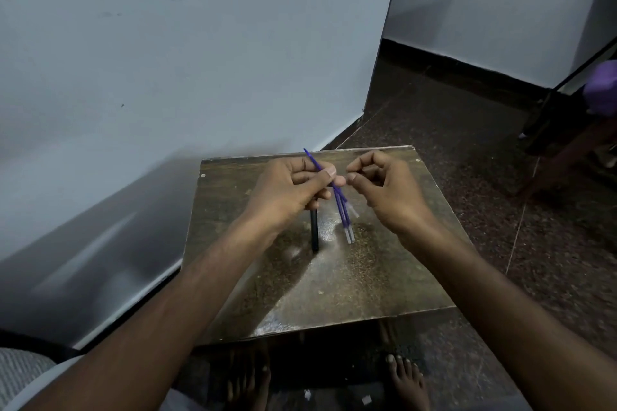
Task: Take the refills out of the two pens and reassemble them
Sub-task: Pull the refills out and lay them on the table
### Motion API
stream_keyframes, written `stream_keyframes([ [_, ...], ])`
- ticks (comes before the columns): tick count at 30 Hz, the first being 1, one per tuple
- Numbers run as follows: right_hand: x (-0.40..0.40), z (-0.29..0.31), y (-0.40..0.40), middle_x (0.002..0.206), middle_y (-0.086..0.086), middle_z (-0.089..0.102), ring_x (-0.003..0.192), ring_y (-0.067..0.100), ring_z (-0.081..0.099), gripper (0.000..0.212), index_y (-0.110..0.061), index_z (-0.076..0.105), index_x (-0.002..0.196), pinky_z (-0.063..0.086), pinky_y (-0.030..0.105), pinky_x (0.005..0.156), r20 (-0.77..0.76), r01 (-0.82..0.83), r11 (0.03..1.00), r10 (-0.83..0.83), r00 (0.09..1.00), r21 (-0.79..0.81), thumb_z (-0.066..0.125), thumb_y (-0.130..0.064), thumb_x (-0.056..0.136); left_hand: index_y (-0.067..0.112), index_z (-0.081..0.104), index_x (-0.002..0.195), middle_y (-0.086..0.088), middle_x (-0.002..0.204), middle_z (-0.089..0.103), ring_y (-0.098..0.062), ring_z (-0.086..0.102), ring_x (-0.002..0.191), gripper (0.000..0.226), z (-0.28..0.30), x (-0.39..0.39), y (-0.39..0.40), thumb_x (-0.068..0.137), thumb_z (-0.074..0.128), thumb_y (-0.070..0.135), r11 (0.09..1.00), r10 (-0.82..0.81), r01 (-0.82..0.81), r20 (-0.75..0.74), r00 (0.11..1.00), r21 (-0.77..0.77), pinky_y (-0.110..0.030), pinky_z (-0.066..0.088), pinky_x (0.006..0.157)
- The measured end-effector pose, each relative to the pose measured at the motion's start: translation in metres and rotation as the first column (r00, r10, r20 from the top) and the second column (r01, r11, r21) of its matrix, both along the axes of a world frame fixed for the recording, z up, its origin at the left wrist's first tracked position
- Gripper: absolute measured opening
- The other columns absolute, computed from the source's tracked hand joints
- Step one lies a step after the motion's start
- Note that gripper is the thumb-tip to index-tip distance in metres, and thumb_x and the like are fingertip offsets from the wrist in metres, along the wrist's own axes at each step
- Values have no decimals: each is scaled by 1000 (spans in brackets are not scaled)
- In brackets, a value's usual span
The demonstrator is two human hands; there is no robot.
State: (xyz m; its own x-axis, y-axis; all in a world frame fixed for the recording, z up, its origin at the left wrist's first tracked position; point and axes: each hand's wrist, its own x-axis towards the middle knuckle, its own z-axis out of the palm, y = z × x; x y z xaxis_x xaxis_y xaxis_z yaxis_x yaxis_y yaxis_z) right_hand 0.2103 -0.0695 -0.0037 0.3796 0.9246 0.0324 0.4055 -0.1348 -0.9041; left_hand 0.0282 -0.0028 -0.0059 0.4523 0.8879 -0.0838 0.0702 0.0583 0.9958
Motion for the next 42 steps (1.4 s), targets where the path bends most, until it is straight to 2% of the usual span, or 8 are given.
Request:
stream_keyframes([
  [5,-18,3,-4,91,-8,83,81,1,69,42,-20,84,90,49,32,75,-151,-139,988,128,980,-63,54,-49,100,20,85,93,14,76,81,12,65,65,15,-7,4,1,96,83,34,988,117,-116,-8,993,98,-6,45,57],
  [8,-22,3,-6,82,-6,75,76,6,64,31,-21,79,84,46,36,71,-88,-217,974,211,973,-64,59,-36,102,25,85,89,20,70,75,12,62,64,21,-6,3,3,97,80,44,988,136,-134,-15,991,77,-8,44,61],
  [12,-29,10,-3,89,6,76,72,12,59,38,-12,61,79,42,33,65,-385,-243,970,219,896,-13,44,-16,112,37,87,101,16,93,81,-7,70,86,48,1,2,4,107,49,66,995,48,-54,-72,996,-82,-29,48,70],
  [17,-25,19,-7,88,14,68,73,18,58,39,-16,49,74,40,31,63,-708,-275,956,267,654,107,39,-13,112,29,70,67,6,73,64,-5,67,68,44,2,4,3,103,57,52,988,-135,124,-129,982,-90,-27,44,61],
  [26,-21,20,-9,99,14,74,89,22,70,34,-16,59,87,49,32,71,-656,-322,945,276,702,54,43,-22,116,25,81,93,11,69,67,-3,63,67,16,-2,0,11,104,73,34,980,-103,103,10,995,-172,-21,45,65],
  [31,6,13,-10,97,-9,78,85,3,63,29,-21,85,97,46,28,74,-99,45,995,-54,994,-90,59,-23,110,21,78,101,4,107,87,-3,76,89,17,-8,-4,25,108,67,32,979,120,-110,46,992,-171,-18,57,72],
  [37,39,8,-9,104,5,85,84,9,68,21,-16,86,116,48,23,81,414,185,958,-80,907,-218,69,-18,104,19,80,108,0,106,87,-5,75,80,20,-18,-13,36,103,75,38,984,111,-104,38,993,-144,-30,61,82],
  [42,42,-3,-12,81,11,77,78,27,74,20,-10,82,84,61,36,76,637,245,942,-45,769,-230,67,-15,97,22,80,108,3,106,87,-1,73,74,22,-23,-14,38,101,77,43,988,106,-102,26,994,-117,-21,61,67],
])
